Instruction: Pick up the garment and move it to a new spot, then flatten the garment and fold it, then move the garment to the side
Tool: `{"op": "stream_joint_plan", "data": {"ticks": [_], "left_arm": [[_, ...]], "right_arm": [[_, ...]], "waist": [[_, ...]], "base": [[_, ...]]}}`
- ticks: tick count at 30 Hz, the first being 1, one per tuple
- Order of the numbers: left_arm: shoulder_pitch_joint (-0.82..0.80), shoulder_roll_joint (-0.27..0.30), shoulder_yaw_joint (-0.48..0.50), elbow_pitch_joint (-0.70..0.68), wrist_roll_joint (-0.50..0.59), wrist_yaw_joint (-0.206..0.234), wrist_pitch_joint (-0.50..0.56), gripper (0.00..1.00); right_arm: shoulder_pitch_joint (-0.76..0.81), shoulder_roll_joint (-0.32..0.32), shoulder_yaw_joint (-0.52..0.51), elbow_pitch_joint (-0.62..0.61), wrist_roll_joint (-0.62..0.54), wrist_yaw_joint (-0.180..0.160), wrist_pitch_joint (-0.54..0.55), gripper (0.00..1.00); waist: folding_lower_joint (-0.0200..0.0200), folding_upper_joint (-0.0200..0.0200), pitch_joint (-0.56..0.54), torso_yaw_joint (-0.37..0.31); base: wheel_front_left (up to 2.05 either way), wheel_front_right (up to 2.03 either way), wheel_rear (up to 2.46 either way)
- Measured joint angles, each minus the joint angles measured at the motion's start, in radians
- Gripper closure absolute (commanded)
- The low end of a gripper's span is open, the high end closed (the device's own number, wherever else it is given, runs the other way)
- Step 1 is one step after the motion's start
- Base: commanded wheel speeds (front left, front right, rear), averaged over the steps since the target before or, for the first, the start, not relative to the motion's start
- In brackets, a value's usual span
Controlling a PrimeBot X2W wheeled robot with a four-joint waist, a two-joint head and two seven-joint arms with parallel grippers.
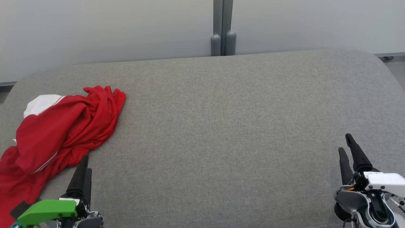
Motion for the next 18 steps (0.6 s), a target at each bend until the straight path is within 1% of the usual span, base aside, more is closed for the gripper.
{"op": "stream_joint_plan", "data": {"ticks": [6,14,18], "left_arm": [[0.000,0.002,-0.013,-0.007,0.030,0.000,-0.017,0.00],[0.000,0.025,-0.042,-0.016,0.139,0.000,-0.062,0.00],[0.000,0.037,-0.066,-0.016,0.203,0.005,-0.075,0.00]], "right_arm": [[0.001,-0.015,0.012,-0.013,-0.063,0.000,-0.030,0.00],[0.004,-0.070,0.050,-0.036,-0.191,0.000,-0.053,0.00],[0.004,-0.092,0.074,-0.050,-0.272,-0.011,-0.067,0.00]], "waist": [[0.0000,0.0000,0.000,0.001],[0.0000,0.0000,0.000,0.002],[0.0000,0.0000,0.000,0.003]], "base": [[0.00,0.00,0.00],[0.00,0.00,0.00],[0.00,0.00,0.00]]}}
